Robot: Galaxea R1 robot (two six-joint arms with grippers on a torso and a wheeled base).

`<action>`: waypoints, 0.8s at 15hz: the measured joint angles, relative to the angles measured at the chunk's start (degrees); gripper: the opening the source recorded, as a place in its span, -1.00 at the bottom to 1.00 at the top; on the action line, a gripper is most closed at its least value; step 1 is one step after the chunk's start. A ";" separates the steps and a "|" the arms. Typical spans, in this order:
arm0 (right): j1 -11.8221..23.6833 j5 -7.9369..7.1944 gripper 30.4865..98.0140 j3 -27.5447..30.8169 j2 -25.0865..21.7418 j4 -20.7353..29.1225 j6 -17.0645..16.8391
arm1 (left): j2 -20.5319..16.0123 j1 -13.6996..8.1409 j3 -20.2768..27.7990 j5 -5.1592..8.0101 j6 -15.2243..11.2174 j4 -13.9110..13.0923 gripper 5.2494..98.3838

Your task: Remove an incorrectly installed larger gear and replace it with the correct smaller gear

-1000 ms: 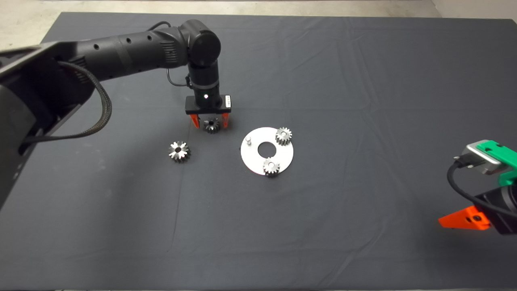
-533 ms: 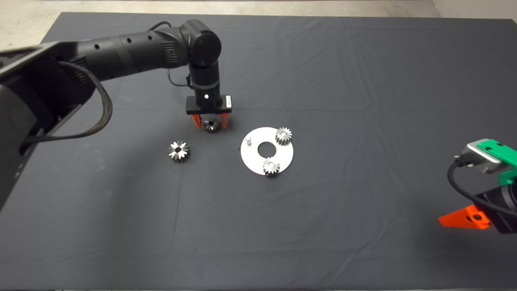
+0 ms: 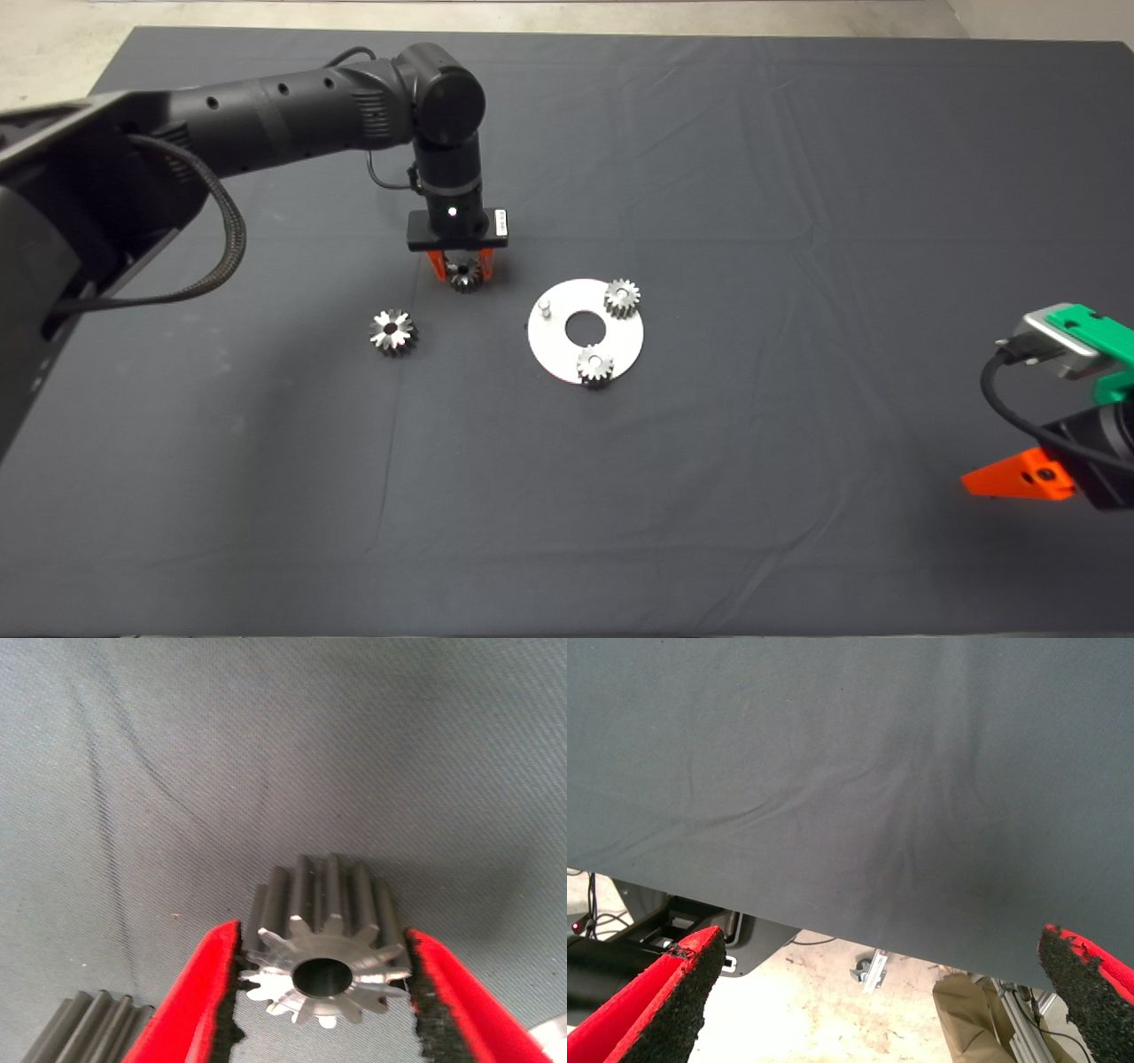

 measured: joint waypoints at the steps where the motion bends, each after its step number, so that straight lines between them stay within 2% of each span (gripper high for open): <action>1: 0.00 0.00 0.86 0.00 0.00 0.00 0.00 | 0.00 0.00 0.00 -0.02 0.00 -0.02 -0.22; 12: 0.02 0.00 0.86 -0.01 1.07 0.00 0.00 | 0.18 -0.02 0.01 0.23 0.02 -0.02 -0.37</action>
